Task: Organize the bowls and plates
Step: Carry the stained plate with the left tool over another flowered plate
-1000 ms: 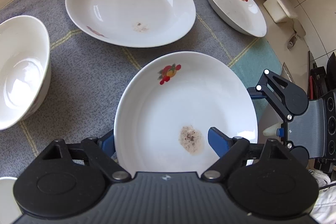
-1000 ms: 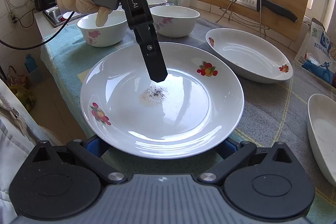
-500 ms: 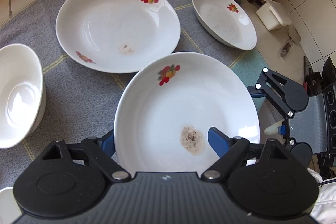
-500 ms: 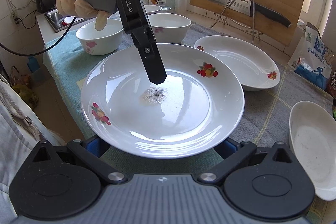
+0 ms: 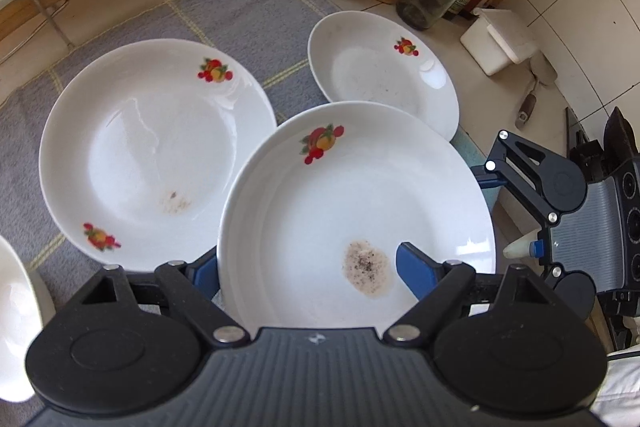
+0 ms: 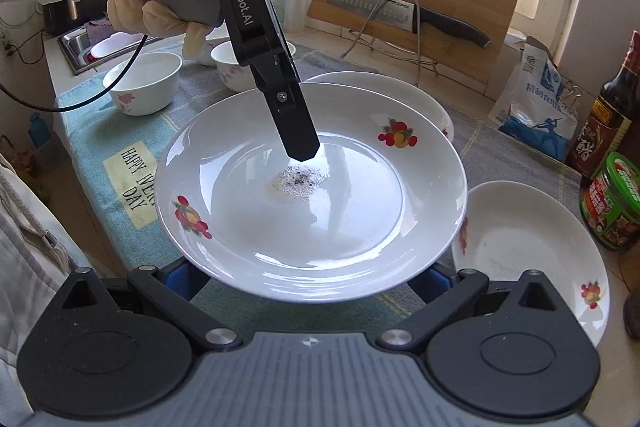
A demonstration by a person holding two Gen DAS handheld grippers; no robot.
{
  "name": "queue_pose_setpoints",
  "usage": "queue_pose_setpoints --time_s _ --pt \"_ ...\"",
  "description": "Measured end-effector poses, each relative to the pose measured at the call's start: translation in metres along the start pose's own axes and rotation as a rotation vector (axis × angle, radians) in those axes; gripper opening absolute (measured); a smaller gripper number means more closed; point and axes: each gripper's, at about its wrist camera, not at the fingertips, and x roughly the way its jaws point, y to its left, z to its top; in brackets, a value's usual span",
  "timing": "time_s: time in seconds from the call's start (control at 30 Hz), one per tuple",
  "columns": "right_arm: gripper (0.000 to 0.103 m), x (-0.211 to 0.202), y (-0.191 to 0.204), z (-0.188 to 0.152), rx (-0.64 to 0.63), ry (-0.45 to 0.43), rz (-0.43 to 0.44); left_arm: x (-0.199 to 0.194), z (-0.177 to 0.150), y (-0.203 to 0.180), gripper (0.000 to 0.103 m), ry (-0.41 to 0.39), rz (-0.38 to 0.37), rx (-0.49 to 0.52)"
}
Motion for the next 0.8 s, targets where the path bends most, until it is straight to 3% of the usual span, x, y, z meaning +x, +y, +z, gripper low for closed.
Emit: queue_pose_setpoints --time_s 0.8 --pt "0.103 -0.032 -0.094 -0.041 0.151 0.022 -0.154 0.077 0.113 -0.053 0.087 0.046 -0.070 0.176"
